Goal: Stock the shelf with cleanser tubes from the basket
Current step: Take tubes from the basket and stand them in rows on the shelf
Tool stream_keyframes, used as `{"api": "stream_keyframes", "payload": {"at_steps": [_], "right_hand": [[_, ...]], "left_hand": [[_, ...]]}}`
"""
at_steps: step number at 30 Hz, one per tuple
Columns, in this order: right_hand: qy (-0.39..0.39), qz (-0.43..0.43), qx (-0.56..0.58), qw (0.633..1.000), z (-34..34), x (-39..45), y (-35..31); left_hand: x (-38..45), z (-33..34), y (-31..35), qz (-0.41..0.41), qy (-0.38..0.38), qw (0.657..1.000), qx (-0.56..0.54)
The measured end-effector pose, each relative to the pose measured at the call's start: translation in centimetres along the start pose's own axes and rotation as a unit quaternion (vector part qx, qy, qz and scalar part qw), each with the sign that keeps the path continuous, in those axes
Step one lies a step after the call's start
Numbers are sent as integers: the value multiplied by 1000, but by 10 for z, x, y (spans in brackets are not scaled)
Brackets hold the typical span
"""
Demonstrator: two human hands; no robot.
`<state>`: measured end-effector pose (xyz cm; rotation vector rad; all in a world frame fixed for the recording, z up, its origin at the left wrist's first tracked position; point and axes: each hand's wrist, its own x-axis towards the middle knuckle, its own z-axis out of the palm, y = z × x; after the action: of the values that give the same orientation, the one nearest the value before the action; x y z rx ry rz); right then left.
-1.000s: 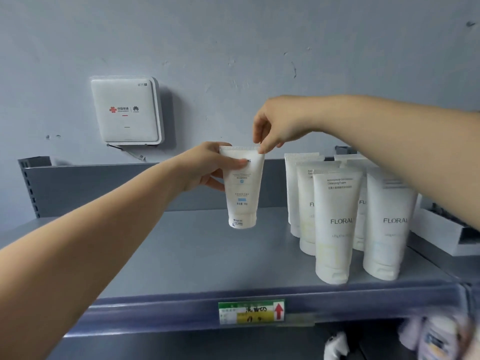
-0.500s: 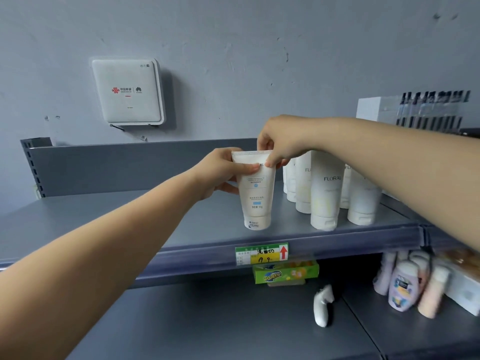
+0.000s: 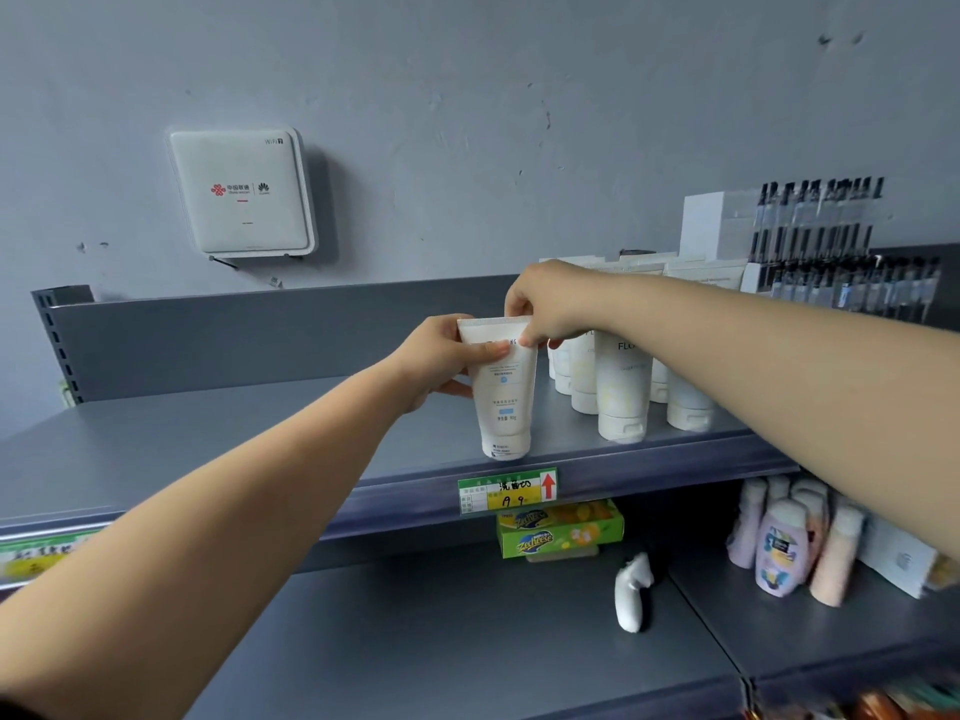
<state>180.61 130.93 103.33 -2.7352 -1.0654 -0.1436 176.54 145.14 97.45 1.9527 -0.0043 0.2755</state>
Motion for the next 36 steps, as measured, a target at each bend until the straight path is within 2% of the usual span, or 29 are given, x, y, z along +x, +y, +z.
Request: {"api": "stream_keyframes", "payload": {"at_steps": [6,8,10,13,18,21,28,32,36], "right_hand": [[22,0,-32,999,3,-7,5],[75,-5,-92,993,0,-14,10],[144,-18,-97,985,-6,-29,14],[203,-36,-59,977,-15,-60,18],[228,-21,-139,964,-4,-108,50],[212,11,-155,965,5,-139,84],[116,121,-155,974,51,-230,177],[50,178,-154,971,92,-297,220],[-17,261,-62,963,142,-368,268]], "left_hand": [[-4,2,-1,-1,6,1000,17],[-7,1,6,27,44,998,28],[-15,-1,14,77,114,988,66],[-31,0,23,179,175,944,213],[-53,30,24,296,188,849,394],[-56,71,22,325,156,824,438],[-57,206,11,330,27,836,437],[-67,298,-5,311,-72,830,457],[-91,379,-33,277,-171,823,465]]}}
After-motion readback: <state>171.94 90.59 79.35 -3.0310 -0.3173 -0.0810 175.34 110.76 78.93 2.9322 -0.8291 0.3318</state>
